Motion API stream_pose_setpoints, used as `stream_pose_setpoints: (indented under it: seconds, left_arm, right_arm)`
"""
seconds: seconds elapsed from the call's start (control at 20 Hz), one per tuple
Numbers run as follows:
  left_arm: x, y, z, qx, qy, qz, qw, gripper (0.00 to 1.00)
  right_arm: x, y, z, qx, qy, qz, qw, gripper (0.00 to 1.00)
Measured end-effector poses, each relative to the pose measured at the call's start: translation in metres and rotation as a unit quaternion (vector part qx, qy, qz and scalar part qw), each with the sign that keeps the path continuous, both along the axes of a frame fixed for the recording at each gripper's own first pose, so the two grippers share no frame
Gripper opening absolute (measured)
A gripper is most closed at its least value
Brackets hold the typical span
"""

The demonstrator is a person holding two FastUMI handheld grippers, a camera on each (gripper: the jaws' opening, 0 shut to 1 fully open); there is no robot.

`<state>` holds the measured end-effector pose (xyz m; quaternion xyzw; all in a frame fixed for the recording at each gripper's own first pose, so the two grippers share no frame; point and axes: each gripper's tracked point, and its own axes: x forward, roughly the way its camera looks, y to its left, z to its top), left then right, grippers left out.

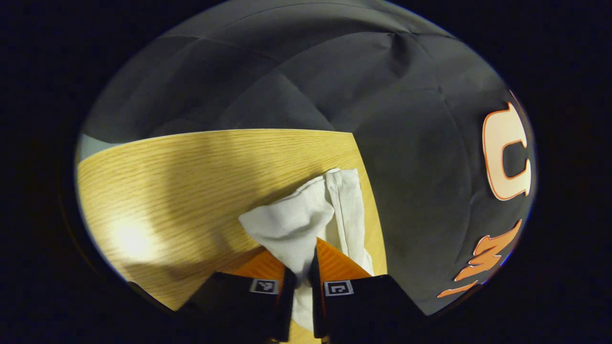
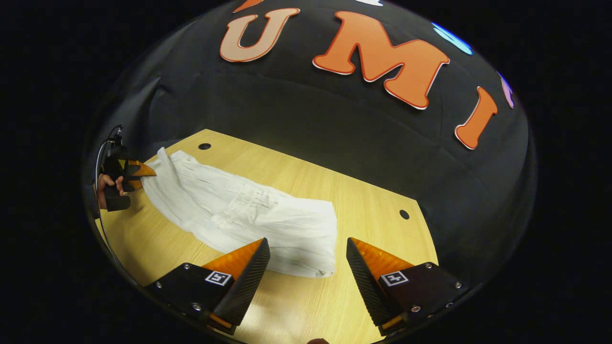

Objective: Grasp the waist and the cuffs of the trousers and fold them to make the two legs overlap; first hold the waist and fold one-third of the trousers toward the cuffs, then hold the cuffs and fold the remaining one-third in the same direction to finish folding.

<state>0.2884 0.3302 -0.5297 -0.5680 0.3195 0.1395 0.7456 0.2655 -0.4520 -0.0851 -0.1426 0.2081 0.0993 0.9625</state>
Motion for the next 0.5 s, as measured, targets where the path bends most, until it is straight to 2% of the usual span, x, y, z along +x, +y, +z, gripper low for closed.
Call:
stream_pose_setpoints:
  seconds: [0.3, 0.5]
  left_arm:
    - [0.003, -0.015, 0.055, 0.008, -0.053, -0.033, 0.998, 0.12]
    - [0.002, -0.026, 0.1, 0.045, -0.081, -0.05, 0.994, 0.1]
  right_arm:
    - [0.003, -0.025, 0.002, 0.029, -0.004, -0.009, 1.0, 0.98]
    - [0.004, -0.033, 0.009, 0.041, -0.015, 0.002, 0.999, 0.98]
